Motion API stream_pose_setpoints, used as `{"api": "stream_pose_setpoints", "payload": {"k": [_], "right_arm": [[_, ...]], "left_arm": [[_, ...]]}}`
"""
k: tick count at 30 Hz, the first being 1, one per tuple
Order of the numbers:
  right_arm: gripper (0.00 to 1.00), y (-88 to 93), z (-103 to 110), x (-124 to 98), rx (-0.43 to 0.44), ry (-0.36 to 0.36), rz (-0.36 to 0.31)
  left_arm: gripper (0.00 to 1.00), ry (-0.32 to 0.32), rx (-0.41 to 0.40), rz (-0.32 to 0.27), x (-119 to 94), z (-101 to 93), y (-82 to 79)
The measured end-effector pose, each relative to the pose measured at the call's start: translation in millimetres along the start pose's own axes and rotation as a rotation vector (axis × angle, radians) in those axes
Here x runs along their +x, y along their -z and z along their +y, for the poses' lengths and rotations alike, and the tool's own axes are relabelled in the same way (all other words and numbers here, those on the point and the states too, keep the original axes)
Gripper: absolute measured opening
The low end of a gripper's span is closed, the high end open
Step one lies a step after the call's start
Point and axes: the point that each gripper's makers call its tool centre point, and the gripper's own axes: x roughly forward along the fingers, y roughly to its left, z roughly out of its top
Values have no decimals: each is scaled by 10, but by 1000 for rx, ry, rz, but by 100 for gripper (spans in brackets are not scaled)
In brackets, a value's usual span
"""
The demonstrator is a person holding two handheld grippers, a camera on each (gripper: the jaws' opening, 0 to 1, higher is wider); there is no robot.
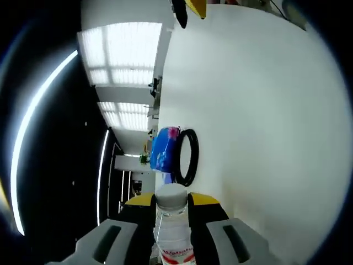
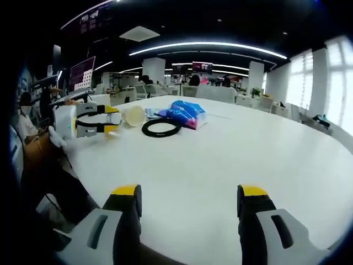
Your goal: Arrange the tabletop items into an orderly group along one side of the table until the central work area is clear of visible clutter.
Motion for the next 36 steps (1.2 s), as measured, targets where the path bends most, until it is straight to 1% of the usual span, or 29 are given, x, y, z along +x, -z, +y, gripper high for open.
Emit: {"api": "stream_pose_setpoints", "payload": {"k": [6,8,14,18,23,29,36], "right_arm": [[66,51,23,26,-9,-4,20],[66,63,31,26,-10,-7,25],[66,35,13,18,8,-4,8],[65,25,-2,22,6,3,10],[65,7,6,27,6,0,5],[64,28,-25,39,19,6,11],[63,53,-32,34,20,6,19]], "left_arm": [[21,-6,-28,-9,-3,50,42],[21,-9,-49,-11,-5,78,54],[21,-17,-102,-16,-30,172,82],[21,-42,-149,-20,-50,274,116],[21,-69,-242,-30,-90,421,184],[21,-86,-259,-25,-118,493,230],[21,-105,-320,-22,-147,583,294]]}}
